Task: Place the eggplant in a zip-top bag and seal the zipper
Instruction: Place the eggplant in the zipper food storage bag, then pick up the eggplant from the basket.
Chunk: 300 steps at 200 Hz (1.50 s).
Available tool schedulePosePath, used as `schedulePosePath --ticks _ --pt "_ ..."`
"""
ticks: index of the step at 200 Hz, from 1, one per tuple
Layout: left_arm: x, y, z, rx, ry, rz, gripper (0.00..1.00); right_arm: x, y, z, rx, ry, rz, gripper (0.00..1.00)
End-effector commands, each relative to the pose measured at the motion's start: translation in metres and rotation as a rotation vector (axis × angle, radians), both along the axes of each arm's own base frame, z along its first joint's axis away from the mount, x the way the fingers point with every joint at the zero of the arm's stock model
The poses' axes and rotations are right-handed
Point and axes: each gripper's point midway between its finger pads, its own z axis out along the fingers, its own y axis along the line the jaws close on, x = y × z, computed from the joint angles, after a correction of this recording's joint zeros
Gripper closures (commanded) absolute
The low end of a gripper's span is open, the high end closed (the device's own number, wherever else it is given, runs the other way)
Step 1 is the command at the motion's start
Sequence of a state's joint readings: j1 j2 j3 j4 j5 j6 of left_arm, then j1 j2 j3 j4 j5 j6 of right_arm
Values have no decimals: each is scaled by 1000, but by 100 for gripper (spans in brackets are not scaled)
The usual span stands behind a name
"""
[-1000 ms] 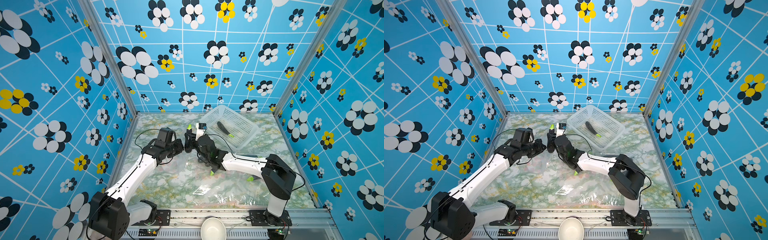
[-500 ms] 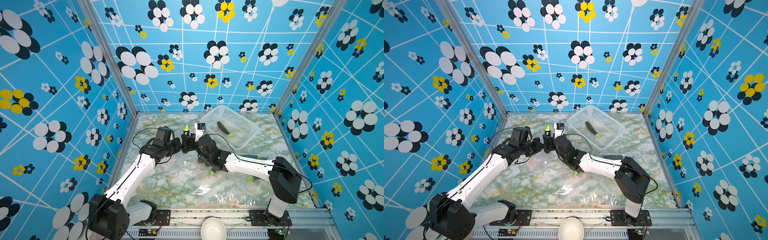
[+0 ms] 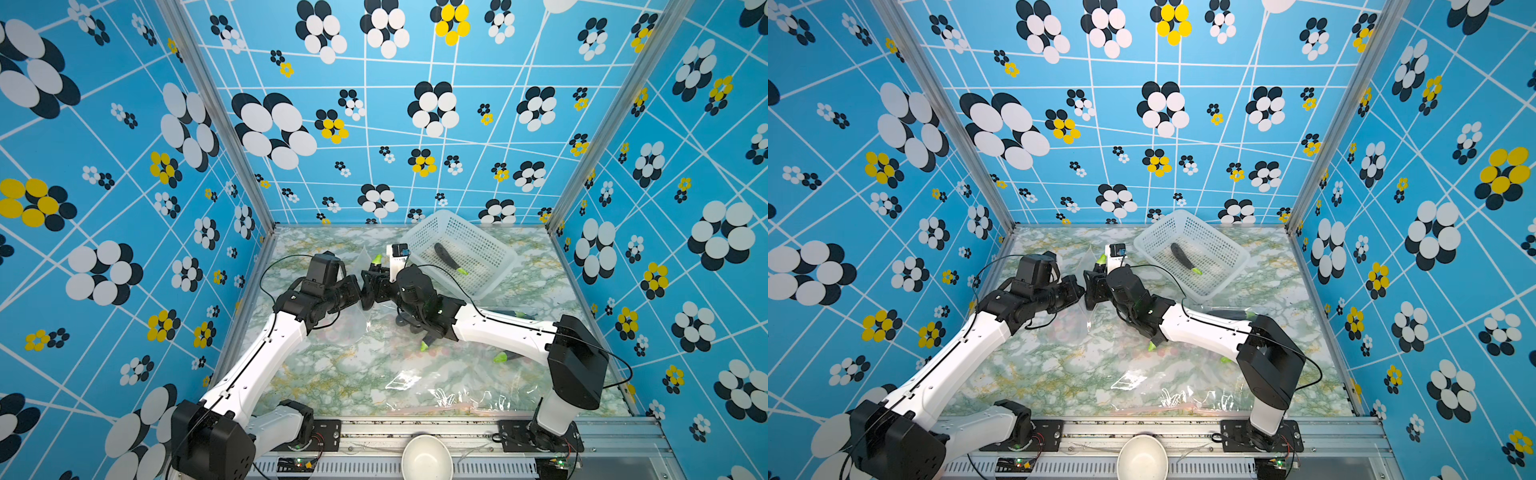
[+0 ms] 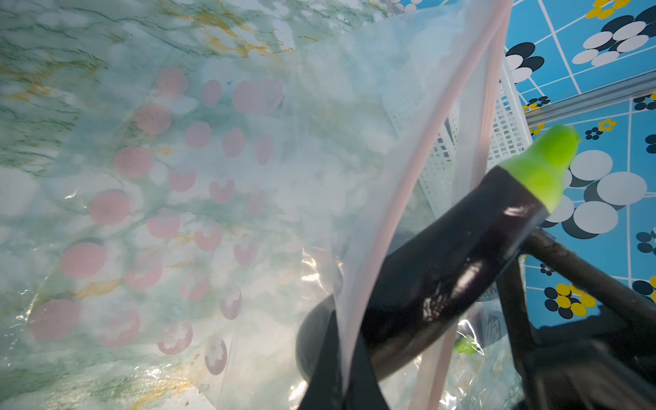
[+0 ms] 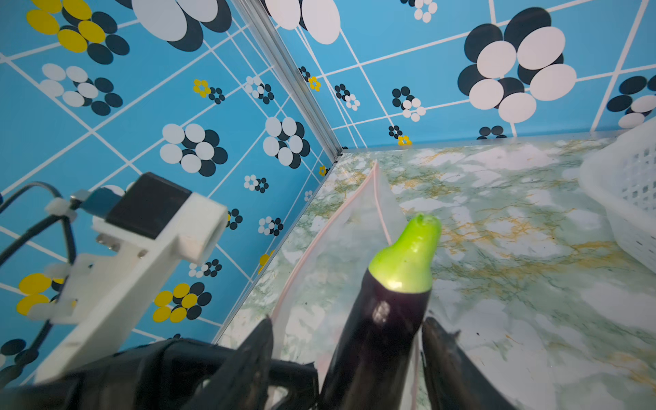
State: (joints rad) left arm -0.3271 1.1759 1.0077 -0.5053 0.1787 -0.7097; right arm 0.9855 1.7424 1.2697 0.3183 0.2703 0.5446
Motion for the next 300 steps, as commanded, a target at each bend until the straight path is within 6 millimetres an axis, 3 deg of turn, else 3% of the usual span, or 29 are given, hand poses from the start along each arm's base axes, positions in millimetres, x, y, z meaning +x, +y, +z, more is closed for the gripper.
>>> schedulePosePath --ticks 1,67,105,148,195,226,230,268,291,300 --pt "3 8 13 30 -34 13 100 -8 9 11 -13 -11 66 33" --pt "3 13 16 70 -38 12 100 -16 -13 36 -12 -20 96 34" --pt "2 13 11 78 -25 10 100 8 -57 34 -83 66 38 35" --pt "1 11 9 72 -19 3 100 68 -143 -17 -254 253 -46 36" --pt "1 14 10 75 -25 14 100 129 -214 -71 -397 368 -137 38" --pt "1 16 9 90 -19 17 100 156 -233 -112 -439 437 -149 39" --pt "1 16 9 90 -17 16 100 164 -233 -105 -435 419 -153 39" --pt "0 17 7 99 -9 21 100 190 -246 -143 -504 463 -165 39" --pt "0 19 6 110 -4 27 100 202 -253 -154 -526 474 -176 39" --pt "-1 20 6 113 -4 30 100 205 -257 -174 -541 508 -176 39"
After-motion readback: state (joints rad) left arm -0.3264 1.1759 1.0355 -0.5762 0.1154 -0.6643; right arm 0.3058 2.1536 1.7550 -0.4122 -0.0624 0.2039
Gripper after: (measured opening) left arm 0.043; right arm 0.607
